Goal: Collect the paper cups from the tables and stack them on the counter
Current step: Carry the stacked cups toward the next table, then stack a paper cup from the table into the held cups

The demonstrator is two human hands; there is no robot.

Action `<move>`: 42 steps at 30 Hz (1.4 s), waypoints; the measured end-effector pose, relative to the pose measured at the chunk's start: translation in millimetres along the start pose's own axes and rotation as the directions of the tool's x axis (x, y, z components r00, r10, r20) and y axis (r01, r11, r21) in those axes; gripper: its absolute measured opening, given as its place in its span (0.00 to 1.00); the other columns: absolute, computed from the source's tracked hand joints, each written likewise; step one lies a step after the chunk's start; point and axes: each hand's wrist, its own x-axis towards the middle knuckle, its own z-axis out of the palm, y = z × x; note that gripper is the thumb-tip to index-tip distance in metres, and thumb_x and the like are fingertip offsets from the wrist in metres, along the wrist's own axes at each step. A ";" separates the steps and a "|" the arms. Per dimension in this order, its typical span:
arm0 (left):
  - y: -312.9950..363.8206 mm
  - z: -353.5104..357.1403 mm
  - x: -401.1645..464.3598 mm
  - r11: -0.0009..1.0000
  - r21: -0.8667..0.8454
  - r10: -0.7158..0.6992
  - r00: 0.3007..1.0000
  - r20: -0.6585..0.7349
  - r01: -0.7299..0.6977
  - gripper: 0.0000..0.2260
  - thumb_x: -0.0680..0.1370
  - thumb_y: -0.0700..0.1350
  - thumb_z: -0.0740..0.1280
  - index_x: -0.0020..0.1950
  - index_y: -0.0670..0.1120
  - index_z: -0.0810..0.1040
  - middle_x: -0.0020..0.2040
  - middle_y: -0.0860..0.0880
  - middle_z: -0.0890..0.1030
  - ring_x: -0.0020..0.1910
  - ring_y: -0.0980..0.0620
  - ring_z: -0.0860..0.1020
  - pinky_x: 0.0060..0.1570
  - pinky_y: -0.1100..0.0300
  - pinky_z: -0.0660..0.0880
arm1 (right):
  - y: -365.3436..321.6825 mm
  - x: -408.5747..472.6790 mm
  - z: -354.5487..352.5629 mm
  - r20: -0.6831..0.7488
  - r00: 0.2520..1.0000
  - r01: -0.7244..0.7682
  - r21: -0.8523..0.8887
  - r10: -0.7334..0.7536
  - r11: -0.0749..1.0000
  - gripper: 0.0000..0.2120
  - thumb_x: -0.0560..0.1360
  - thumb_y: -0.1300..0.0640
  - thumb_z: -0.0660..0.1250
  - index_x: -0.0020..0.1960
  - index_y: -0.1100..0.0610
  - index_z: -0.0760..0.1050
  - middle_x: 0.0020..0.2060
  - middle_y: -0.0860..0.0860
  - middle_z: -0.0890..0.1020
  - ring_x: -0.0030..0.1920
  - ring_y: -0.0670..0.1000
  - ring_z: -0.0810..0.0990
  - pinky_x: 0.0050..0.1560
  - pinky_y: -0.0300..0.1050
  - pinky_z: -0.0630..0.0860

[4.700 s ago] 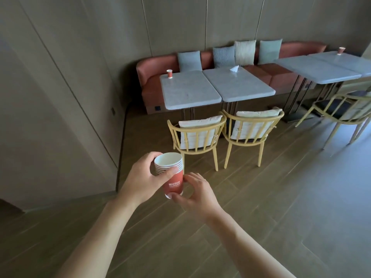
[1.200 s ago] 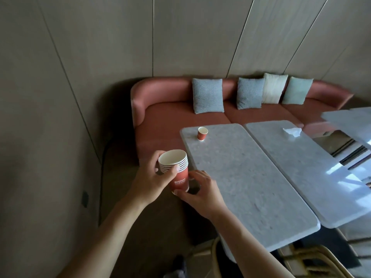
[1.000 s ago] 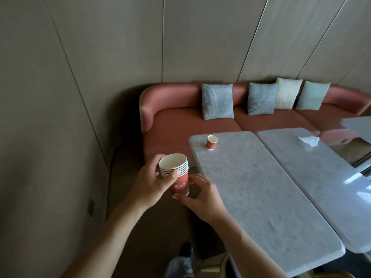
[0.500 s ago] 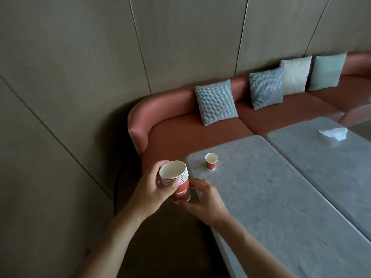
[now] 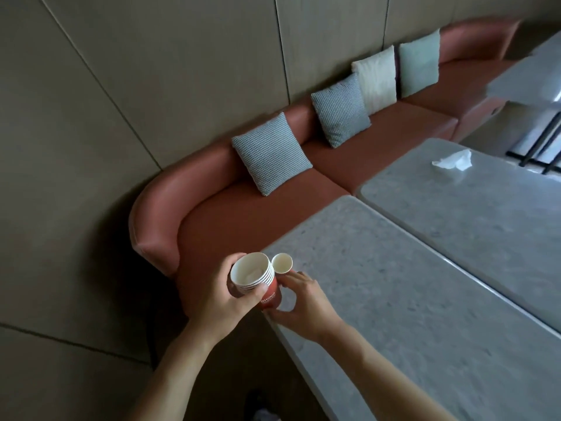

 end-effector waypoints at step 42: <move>-277.5 34.3 236.0 0.961 0.218 0.068 0.907 0.415 -0.172 0.34 0.61 0.42 0.88 0.64 0.40 0.81 0.57 0.40 0.85 0.58 0.34 0.78 0.55 0.48 0.75 | 93.5 134.8 139.3 -0.291 0.557 -0.820 -0.044 0.778 0.571 0.56 0.67 0.41 0.83 0.84 0.49 0.52 0.81 0.50 0.61 0.79 0.57 0.65 0.77 0.59 0.68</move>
